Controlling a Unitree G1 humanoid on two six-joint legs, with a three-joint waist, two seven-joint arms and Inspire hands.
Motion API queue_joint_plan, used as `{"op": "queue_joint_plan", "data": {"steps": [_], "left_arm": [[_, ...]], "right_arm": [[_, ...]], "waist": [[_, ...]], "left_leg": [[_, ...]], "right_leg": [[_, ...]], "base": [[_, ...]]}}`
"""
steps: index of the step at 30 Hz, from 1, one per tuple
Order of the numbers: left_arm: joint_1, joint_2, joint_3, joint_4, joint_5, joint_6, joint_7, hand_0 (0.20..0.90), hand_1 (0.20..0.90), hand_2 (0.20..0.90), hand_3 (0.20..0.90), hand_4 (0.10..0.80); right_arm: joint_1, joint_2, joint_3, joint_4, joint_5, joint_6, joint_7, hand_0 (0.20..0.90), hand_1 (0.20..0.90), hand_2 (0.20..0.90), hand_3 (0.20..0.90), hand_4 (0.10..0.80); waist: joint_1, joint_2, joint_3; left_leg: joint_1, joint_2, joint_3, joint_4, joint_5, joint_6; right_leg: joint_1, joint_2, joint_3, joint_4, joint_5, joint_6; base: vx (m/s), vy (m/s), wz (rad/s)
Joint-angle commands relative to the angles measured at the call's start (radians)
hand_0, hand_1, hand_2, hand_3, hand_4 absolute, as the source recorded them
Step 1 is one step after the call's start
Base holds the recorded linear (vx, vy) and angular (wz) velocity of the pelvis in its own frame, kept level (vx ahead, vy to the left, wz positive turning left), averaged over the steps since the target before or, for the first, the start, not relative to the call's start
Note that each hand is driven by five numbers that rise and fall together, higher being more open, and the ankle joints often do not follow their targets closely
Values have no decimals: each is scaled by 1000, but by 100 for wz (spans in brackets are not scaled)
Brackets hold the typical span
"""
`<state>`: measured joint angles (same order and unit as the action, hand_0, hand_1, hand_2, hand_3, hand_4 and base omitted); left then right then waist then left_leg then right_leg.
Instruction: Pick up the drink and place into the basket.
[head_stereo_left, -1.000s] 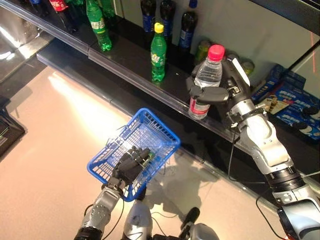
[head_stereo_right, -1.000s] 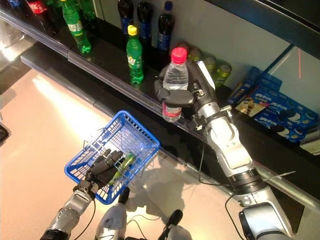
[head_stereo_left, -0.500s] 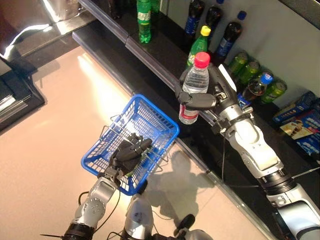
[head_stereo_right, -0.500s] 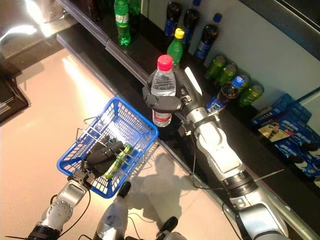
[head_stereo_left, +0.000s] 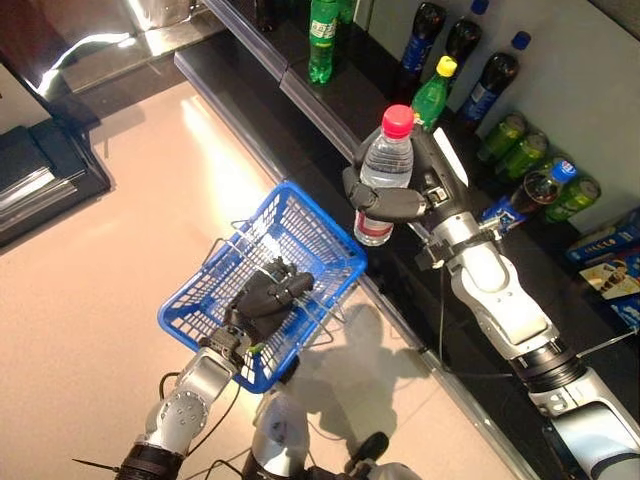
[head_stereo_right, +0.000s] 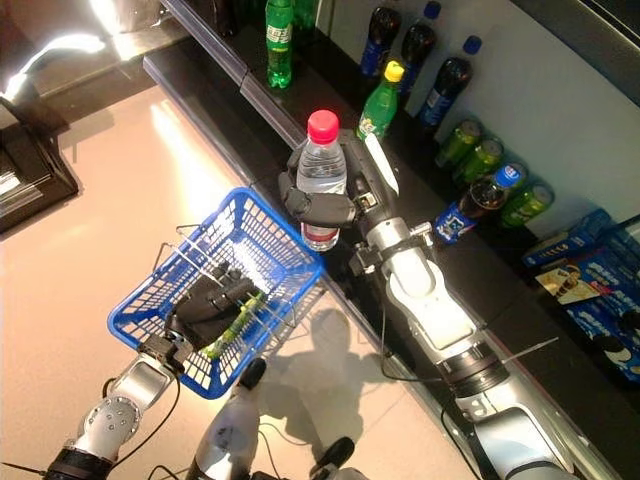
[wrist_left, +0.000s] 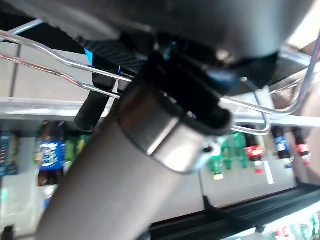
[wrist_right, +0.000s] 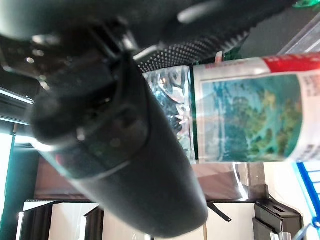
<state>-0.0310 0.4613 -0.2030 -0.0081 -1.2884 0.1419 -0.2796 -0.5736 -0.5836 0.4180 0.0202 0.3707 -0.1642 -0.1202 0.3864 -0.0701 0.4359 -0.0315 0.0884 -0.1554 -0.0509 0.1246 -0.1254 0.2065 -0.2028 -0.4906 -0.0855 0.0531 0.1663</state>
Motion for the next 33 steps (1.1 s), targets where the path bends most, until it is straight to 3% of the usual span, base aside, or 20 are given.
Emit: {"op": "queue_joint_plan", "data": {"steps": [1, 13, 21, 33], "left_arm": [[-132, -47, -78, -276, -107, -78, -157, 300, 300, 300, 200, 100], [-157, -45, -107, -368, -214, 0, -193, 300, 300, 300, 200, 100], [-180, -36, -128, -400, -213, 11, -238, 300, 300, 300, 200, 100], [-202, -26, -145, -418, -197, 11, -311, 300, 300, 300, 200, 100]], "right_arm": [[-47, 31, 37, -132, -14, -208, -41, 300, 300, 300, 200, 100], [-61, 37, 81, -147, -74, -211, -77, 300, 300, 300, 200, 100], [-73, 6, 130, -121, -225, -219, -121, 300, 300, 300, 200, 100], [-80, -16, 213, 14, -284, -202, -123, 300, 300, 300, 200, 100]], "waist": [[-8, -12, -319], [0, -12, -321], [6, -15, -320], [20, -18, -326]], "left_leg": [[36, 28, -34, -36, -26, -4], [26, 25, -54, -36, -24, -7], [16, 24, -67, -36, -21, -8], [12, 21, -89, -36, -21, -10]], "right_leg": [[69, -24, -29, 48, -63, 15], [62, -23, -31, 46, -62, 14], [56, -23, -36, 46, -59, 16], [57, -21, -44, 46, -62, 14]], "base": [[0, 0, 0], [-4, 1, 4], [0, 0, 0], [-1, -1, 1]]}}
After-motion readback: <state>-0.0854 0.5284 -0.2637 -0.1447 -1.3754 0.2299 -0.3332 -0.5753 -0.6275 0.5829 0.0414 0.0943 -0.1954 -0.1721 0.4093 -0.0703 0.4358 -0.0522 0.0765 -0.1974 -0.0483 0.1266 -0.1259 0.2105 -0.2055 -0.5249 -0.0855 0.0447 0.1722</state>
